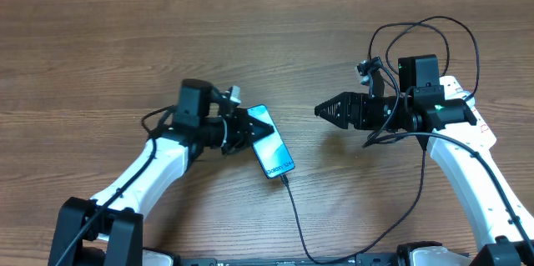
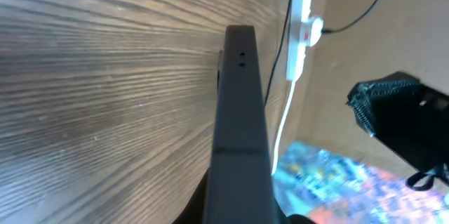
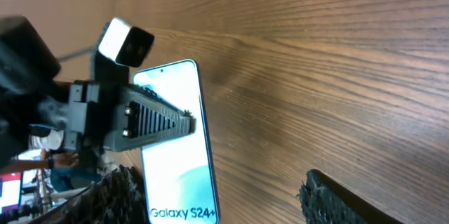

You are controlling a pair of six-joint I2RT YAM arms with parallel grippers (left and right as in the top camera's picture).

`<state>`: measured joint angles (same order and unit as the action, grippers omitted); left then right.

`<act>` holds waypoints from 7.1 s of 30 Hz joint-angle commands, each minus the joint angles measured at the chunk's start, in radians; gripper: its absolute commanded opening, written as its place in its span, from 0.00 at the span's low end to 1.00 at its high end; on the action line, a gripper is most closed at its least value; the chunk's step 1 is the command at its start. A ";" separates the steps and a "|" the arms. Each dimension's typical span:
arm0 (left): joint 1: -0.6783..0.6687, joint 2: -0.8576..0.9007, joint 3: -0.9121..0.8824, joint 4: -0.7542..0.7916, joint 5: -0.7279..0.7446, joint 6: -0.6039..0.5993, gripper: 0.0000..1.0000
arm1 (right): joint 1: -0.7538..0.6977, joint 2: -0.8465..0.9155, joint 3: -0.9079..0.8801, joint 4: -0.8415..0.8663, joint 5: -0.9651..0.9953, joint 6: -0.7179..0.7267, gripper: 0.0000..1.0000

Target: Plug charger to phone and switch on socket

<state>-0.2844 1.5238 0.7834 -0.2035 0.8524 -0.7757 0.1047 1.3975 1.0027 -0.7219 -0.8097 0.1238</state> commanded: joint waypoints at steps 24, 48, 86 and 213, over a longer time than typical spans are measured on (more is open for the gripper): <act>-0.016 0.570 0.969 -0.840 -0.212 0.702 0.04 | -0.002 -0.016 0.032 -0.114 0.009 -0.033 0.77; -0.001 0.663 0.747 -0.700 -0.158 0.610 0.04 | -0.002 -0.015 0.032 -0.159 0.129 -0.054 1.00; -0.004 0.663 0.562 -0.500 -0.239 0.588 0.04 | -0.002 -0.015 0.032 -0.188 0.349 -0.053 1.00; -0.761 -0.693 0.310 -1.325 -1.963 -0.440 1.00 | -0.002 -0.015 0.032 -0.174 0.346 -0.043 1.00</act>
<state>-1.0538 0.8360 1.1019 -1.5715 -0.9077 -1.1793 0.1047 1.3975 1.0080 -0.9005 -0.4641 0.0780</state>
